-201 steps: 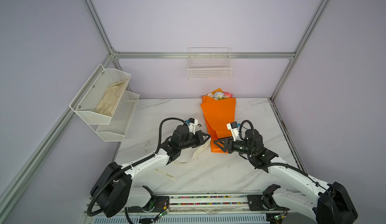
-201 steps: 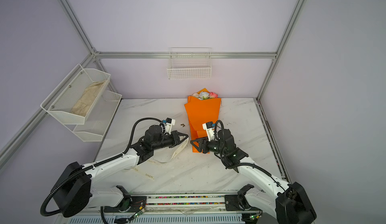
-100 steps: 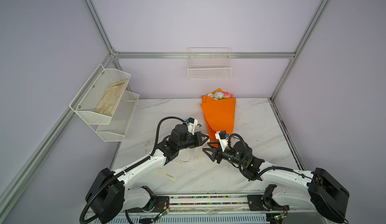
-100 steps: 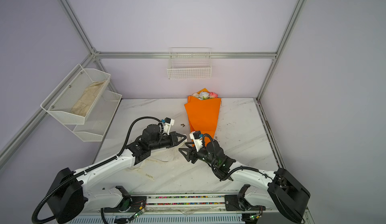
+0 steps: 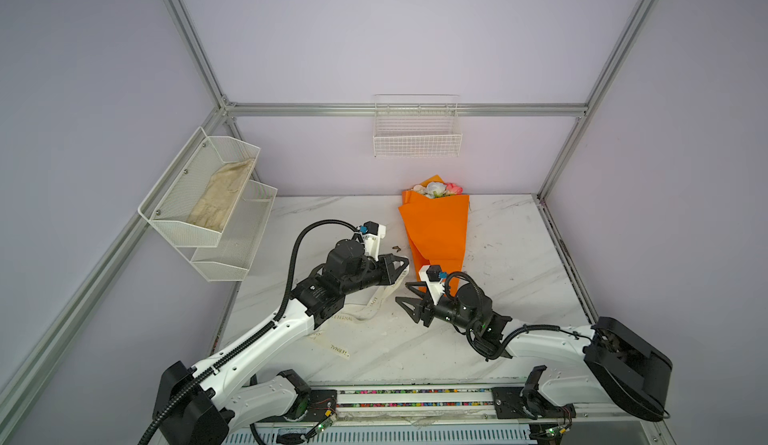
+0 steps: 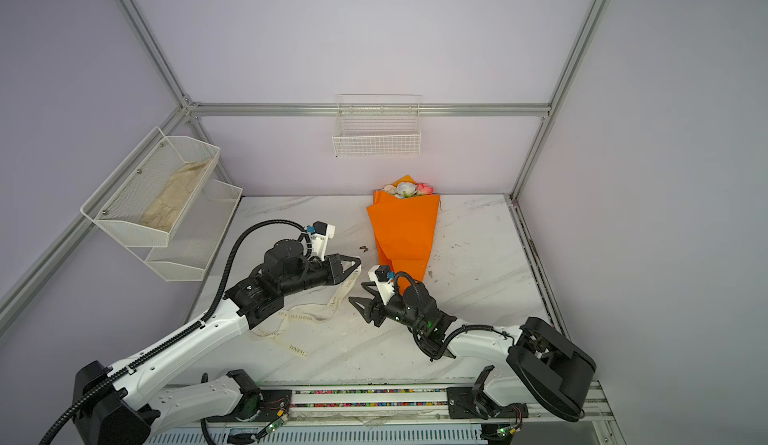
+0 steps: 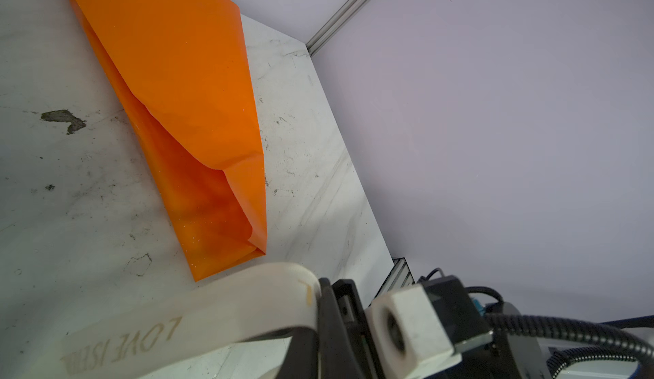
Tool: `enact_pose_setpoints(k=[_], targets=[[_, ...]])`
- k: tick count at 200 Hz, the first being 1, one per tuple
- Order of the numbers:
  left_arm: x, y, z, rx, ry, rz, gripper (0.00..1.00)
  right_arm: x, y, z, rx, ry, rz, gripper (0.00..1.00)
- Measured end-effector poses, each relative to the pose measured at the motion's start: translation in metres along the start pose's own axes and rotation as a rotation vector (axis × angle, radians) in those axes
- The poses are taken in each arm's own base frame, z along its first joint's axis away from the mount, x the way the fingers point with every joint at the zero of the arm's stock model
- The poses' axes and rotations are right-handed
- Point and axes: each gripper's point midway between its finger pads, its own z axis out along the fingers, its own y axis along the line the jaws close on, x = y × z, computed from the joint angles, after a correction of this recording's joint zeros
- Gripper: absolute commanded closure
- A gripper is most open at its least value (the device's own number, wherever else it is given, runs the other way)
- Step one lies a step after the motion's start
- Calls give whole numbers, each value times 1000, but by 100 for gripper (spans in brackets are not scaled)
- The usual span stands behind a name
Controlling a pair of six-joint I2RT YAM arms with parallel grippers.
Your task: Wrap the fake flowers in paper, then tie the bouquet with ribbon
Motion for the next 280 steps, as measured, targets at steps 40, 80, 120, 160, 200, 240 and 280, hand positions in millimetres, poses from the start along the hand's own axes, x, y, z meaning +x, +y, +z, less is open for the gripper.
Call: enact_pose_setpoints(k=[40,80,120,160,200,240,280], targets=[[1,3,3,-7,6,-3,100,20,2,29,4,-51,32,38],[-1,3,3,-14,-6,-2,100,42,-1,50,61,-98,62,47],[-5,4,3,-20,-28,1,100,47,-8,58,96,-147,85,88],[-16,12,-9,-87,-90,15,100,42,-20,35,178,-169,82,100],[-35,24,-33,-180,-193,53,88,-57,-20,-34,344,-331,80,100],[-25,44,-26,-257,-145,68,99,-156,-13,-110,515,-413,54,100],[-35,19,-22,-175,-159,96,100,-194,-16,-140,704,-234,-108,100]])
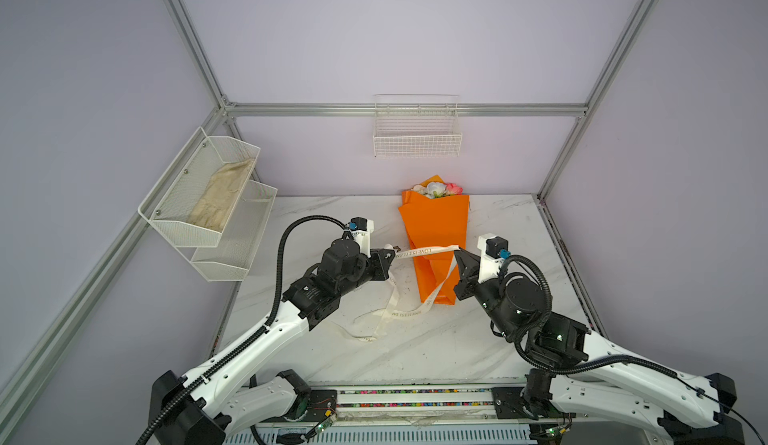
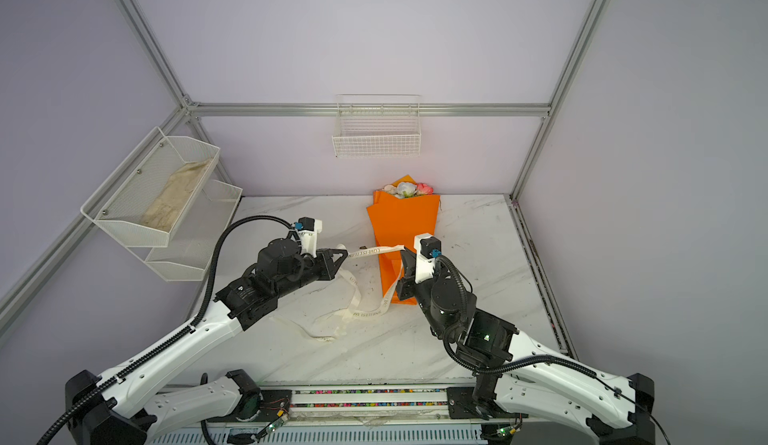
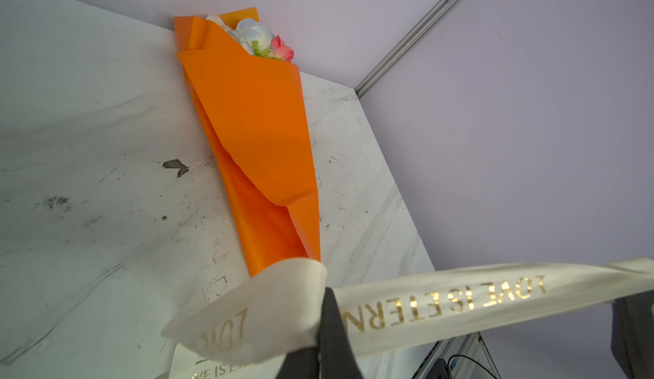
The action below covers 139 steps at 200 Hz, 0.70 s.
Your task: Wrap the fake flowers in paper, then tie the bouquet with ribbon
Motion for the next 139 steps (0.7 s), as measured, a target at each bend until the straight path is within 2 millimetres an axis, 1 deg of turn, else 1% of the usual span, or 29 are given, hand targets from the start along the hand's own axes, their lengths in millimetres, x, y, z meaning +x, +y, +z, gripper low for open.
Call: enact_pose_setpoints(k=[21,39,56,68,75,81,86,88,92,109,114,126,133,139], targets=[[-13,-12,-3,35,-37,7,100,-36,-11,-4,90,16,-95,100],[-21,-18,-5,54,-60,21,100,-58,-26,-7,203,39,-164,100],[-22,-21,-6,63,-62,33,100,-77,-44,-11,331,53,-211,100],[-20,-23,-5,73,-52,38,97,-89,-55,-17,412,53,-243,100],[-18,-24,-3,82,-39,45,92,-96,-63,-22,458,49,-266,100],[-16,-24,-1,86,-26,52,85,-102,-69,-26,496,41,-279,100],[-13,-23,3,82,-12,58,76,-109,-76,-32,538,31,-288,100],[-12,-22,4,78,-7,59,70,-111,-79,-34,556,28,-295,100],[-9,-18,7,66,10,62,61,-117,-85,-39,584,18,-296,100],[12,5,24,-3,100,49,36,-135,-102,-58,655,-12,-291,100],[18,11,27,-26,125,37,31,-137,-105,-61,664,-16,-291,100],[33,28,31,-92,180,13,24,-140,-112,-68,686,-21,-295,100],[38,34,30,-122,196,1,19,-139,-113,-70,690,-21,-298,100],[40,39,28,-147,200,-9,16,-136,-113,-69,692,-17,-307,100]])
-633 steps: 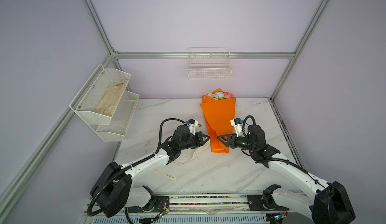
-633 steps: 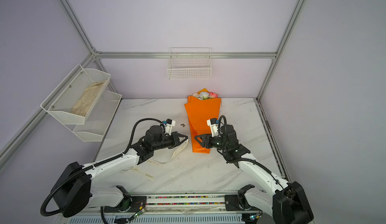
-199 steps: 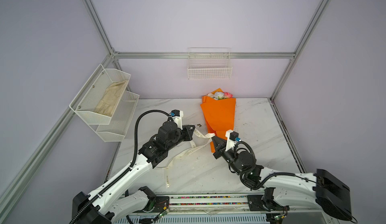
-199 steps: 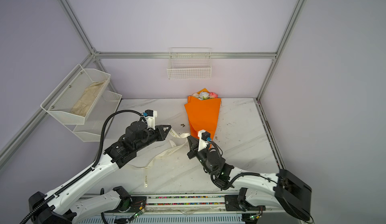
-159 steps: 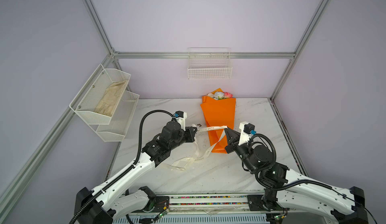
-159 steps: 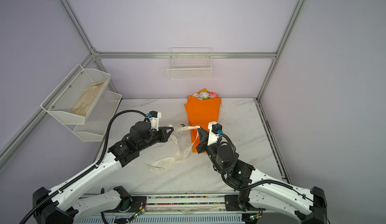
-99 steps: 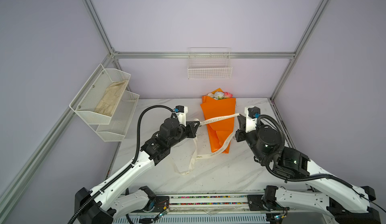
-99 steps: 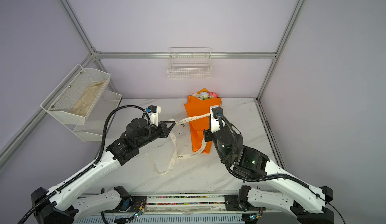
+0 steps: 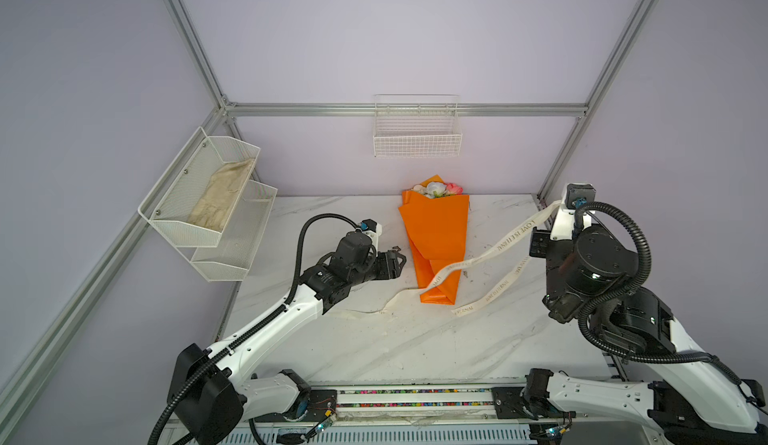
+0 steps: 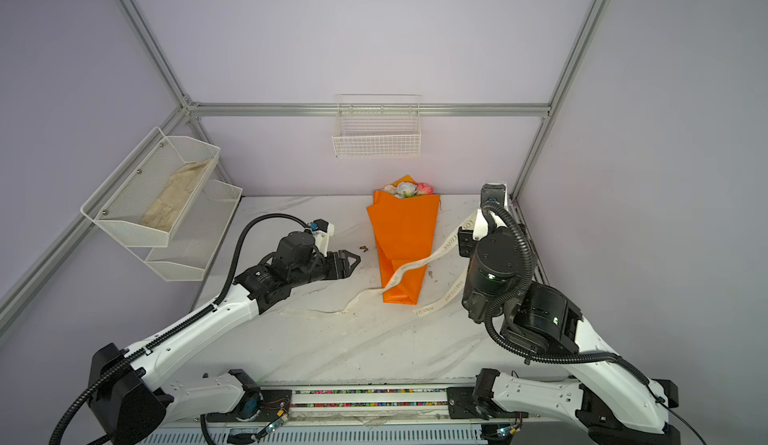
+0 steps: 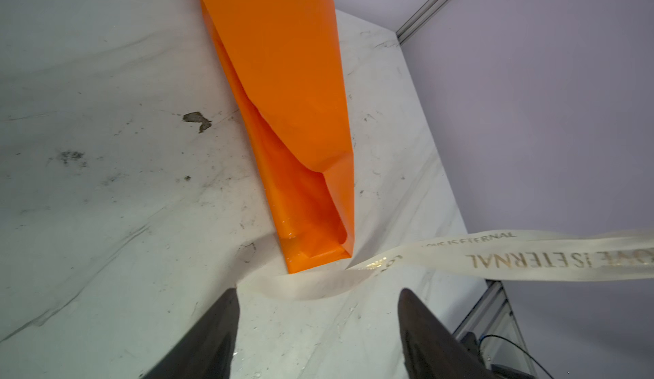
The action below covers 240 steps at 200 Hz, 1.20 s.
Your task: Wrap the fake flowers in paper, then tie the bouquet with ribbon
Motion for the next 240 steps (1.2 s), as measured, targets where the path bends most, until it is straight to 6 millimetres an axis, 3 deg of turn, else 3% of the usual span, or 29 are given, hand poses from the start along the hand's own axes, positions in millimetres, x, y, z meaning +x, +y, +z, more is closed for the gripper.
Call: enact_pose_setpoints(k=[14,42,61,77,108,149,187,240], targets=[[1,11,-7,-51,-16,-46,13,12,14,2,-15,6,-43,100],[17,42,-17,-147,-30,-147,11,45,64,8,-90,32,-177,100],[41,65,-6,-216,25,-212,11,68,96,13,-143,58,-262,100],[56,76,10,-260,80,-250,13,82,110,17,-171,80,-299,100],[88,87,47,-299,206,-286,17,88,111,24,-193,101,-268,100],[139,87,90,-297,363,-341,23,98,111,31,-208,125,-238,100],[135,75,107,-232,335,-390,25,107,112,37,-222,148,-234,100],[131,68,123,-199,317,-448,41,111,111,42,-226,162,-223,100]])
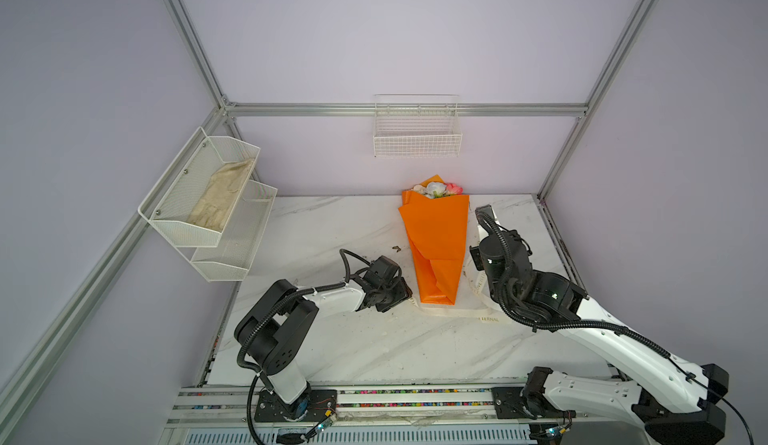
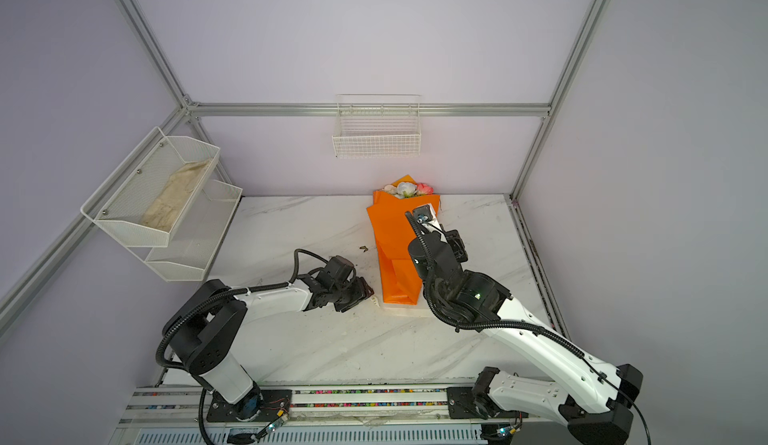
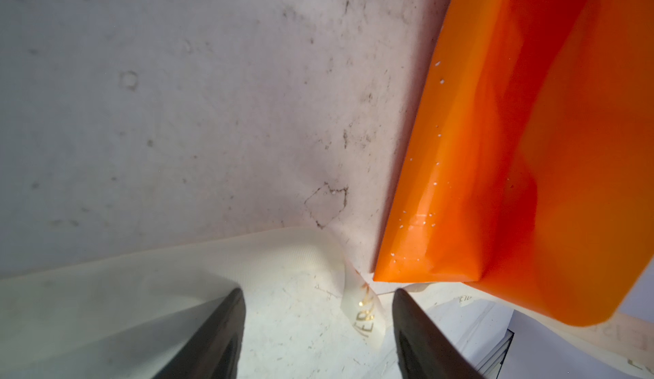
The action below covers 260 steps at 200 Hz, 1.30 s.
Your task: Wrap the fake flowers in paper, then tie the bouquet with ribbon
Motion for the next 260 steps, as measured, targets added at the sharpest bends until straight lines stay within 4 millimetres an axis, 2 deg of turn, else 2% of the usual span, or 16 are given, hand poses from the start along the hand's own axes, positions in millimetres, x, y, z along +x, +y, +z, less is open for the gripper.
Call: enact_pose_setpoints(k=[18,29,66,107,133,145,169,198,212,233,260], targets=[[0,-1,2,-15,2,-6,42,3,0,2,-4,7,-3,100],[0,-2,3,-33,0,-2,37,4,1,3,-6,10,-4,100],[0,-7,0,-83,-24,26,32,5,2,5,-18,13,-2,100],[-4,-17,1,-104,-38,50,36,8,4,6,-25,18,-8,100],[-8,-24,10,-112,-36,60,45,9,5,7,-28,20,-8,100],[-8,-24,14,-117,-33,63,55,9,4,7,-28,21,-8,100],[-7,-19,21,-138,-22,65,65,9,4,8,-27,21,-6,100],[-7,-19,25,-143,-16,64,67,13,5,10,-26,28,-14,100],[-7,-20,26,-140,-16,64,77,16,6,11,-25,33,-19,100],[-8,-20,28,-136,-18,63,82,18,6,12,-23,37,-24,100],[-9,-23,28,-124,-26,68,100,18,5,11,-22,36,-21,100]])
